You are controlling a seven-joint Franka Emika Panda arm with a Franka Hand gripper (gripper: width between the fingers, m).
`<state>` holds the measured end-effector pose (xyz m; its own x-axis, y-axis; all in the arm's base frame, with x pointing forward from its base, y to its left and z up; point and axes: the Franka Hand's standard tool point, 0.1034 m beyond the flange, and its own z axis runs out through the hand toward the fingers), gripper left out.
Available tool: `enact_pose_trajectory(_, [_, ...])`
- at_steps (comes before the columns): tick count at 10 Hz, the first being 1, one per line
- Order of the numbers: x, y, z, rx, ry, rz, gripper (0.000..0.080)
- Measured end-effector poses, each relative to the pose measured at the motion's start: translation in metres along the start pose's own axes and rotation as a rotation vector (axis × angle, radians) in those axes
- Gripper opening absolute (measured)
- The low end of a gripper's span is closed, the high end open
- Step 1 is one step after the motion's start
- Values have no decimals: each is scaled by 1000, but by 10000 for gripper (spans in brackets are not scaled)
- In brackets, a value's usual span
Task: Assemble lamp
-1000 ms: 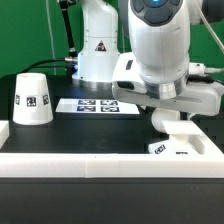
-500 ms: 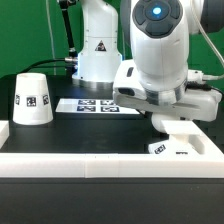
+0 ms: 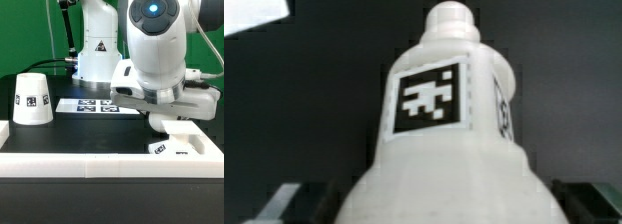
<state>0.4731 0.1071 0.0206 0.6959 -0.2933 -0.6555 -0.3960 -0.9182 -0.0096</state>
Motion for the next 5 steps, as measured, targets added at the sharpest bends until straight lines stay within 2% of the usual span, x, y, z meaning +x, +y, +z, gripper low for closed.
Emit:
enact_pose_trajectory(2, [-3, 9, -23, 12, -8, -38, 576])
enact_pose_trajectory(5, [-5, 15, -83, 37, -16, -82, 577])
